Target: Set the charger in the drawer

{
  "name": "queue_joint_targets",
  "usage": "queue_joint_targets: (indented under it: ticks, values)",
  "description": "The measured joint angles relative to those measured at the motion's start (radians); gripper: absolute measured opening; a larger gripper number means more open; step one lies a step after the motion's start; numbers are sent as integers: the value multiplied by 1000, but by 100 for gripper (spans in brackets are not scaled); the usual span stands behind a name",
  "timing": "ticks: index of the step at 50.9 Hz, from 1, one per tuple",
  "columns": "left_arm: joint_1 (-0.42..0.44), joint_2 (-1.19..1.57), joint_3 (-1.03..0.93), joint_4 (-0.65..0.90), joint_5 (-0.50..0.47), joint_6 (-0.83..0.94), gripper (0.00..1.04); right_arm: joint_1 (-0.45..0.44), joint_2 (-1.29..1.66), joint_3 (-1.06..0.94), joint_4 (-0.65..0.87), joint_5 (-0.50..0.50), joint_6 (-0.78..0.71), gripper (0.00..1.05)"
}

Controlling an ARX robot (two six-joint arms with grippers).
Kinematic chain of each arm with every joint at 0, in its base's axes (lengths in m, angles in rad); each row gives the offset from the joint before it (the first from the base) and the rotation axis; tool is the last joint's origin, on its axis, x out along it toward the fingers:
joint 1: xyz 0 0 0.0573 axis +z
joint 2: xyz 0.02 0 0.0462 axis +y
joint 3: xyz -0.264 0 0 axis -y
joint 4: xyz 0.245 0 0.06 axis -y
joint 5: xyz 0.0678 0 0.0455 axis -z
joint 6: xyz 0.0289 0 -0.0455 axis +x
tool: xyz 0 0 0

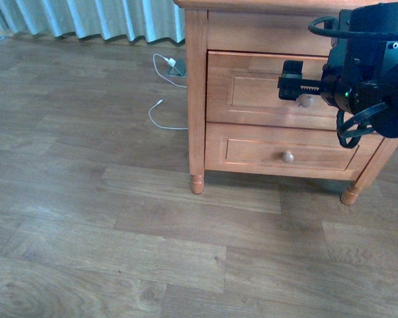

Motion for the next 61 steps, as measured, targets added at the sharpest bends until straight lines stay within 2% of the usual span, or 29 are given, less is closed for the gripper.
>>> queue_joint_targets:
  ticks: [16, 27, 34, 44, 53, 61]
  values:
    - [0, 0, 0, 0, 0, 0, 99, -10, 62, 118, -39, 3, -37, 97]
    - [0, 0, 0, 0, 0, 0, 99, -16, 60, 101, -13, 11, -31, 97]
    - [0, 0, 0, 0, 0, 0, 99, -29, 4, 13, 27, 13, -9, 97]
    - [0, 0, 0, 0, 0, 0, 99, -44, -150, -167, 70, -35, 3, 97]
    - [0, 0, 0, 0, 0, 0, 99, -44, -346, -365, 65, -126, 5, 97]
    - [0, 0, 0, 0, 0, 0, 99, -49, -588, -550, 3, -262, 5, 97]
